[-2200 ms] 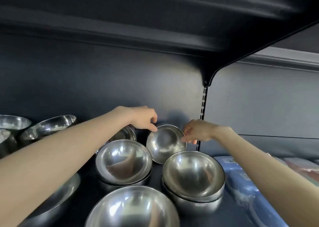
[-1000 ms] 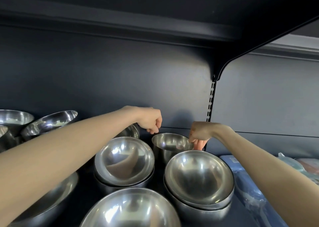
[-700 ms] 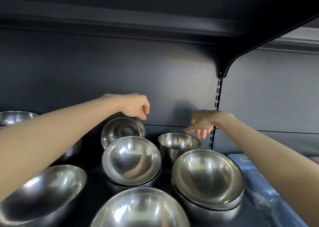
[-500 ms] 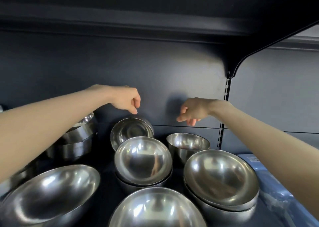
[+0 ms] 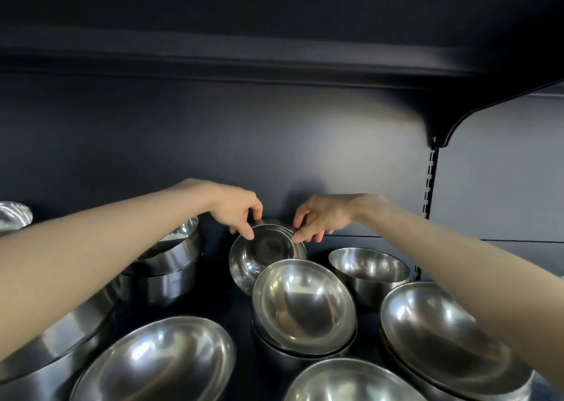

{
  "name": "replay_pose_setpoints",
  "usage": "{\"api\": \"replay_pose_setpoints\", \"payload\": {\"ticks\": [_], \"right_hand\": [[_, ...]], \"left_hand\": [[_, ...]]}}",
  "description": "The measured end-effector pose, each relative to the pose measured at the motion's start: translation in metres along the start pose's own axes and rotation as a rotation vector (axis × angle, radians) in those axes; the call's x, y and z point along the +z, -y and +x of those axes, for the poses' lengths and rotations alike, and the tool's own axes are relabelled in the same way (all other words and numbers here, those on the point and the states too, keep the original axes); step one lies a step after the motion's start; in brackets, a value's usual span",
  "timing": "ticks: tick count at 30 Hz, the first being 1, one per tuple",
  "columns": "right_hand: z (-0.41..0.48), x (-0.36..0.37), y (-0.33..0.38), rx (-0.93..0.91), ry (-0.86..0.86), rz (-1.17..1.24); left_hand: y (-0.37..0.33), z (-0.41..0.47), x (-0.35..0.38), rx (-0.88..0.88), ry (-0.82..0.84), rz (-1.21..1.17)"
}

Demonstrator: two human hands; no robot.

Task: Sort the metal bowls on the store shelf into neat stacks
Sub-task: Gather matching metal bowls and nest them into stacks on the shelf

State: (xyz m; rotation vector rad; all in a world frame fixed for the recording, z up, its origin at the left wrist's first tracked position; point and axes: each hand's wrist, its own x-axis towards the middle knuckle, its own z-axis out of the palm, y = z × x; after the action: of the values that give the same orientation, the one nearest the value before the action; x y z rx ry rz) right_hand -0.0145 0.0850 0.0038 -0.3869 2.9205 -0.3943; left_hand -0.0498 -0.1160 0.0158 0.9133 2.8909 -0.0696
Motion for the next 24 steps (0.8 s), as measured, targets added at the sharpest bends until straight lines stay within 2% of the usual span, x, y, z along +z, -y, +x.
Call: {"api": "replay_pose_setpoints", "payload": {"ticks": [4, 11, 24], "right_hand": [[0.002, 0.0, 0.002, -0.02, 0.024, -0.004], [0.01, 0.004, 0.011, -0.08, -0.021, -0.029], [0.027, 0.015, 0.01, -0.062, 0.018, -0.057]], "left_hand": [[0.003, 0.002, 0.005, 0.018, -0.031, -0.094], [0.001, 0.006, 0.012, -0.008, -0.061, 0.041], [0.01, 0.023, 0.017, -0.05, -0.067, -0.004]]}}
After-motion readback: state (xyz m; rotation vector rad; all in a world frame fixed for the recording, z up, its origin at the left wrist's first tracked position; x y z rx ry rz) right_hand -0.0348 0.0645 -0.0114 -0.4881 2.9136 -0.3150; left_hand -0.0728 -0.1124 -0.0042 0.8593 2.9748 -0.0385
